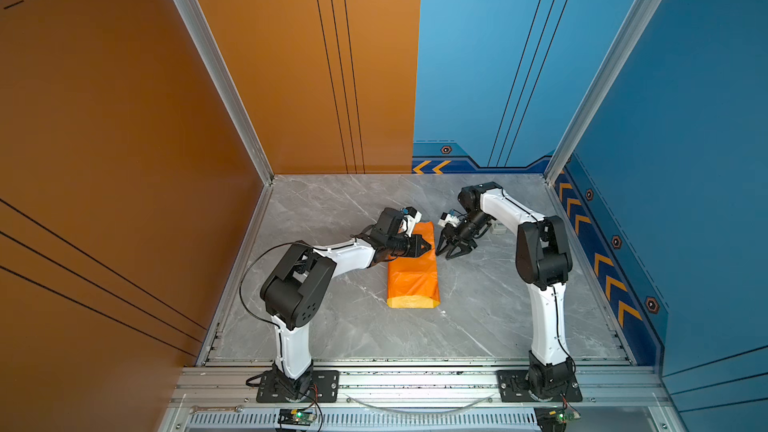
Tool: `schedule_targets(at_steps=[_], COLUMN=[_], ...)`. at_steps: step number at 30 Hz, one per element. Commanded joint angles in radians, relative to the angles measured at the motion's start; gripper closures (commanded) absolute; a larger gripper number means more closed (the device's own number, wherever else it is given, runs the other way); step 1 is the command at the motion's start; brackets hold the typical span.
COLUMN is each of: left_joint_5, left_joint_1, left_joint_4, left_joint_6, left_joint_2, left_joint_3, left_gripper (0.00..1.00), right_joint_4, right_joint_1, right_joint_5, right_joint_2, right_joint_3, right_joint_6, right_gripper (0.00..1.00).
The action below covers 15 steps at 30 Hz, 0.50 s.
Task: Wrap the gift box in paper
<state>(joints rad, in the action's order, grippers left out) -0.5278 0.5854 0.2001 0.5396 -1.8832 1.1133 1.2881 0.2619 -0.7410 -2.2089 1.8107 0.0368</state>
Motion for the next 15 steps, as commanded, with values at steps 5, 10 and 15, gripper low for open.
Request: schedule_targets(at_steps=[5,10,15], left_joint_5=[0.061,0.064,0.063], left_joint_1=[-0.004,-0.005,-0.002], left_joint_4=[-0.117,-0.12,-0.12], left_joint_6=[-0.022,-0.022,-0.019], left_joint_2=[-0.008,-0.01,-0.013], left_joint_3=[-0.041,-0.038,-0.036], left_gripper=[0.87,0.87,0.87], right_joint_4=[-0.073,-0.255,-0.39], right_joint_1=[-0.039,0.019,0.109], right_joint_5=[0.124,0.128,0.174], right_joint_2=[0.246,0.354,0.379], right_joint_3=[-0.09,-0.213,-0.297], right_joint_6=[0.1,0.231,0.352], right_gripper=[0.66,0.82,0.66])
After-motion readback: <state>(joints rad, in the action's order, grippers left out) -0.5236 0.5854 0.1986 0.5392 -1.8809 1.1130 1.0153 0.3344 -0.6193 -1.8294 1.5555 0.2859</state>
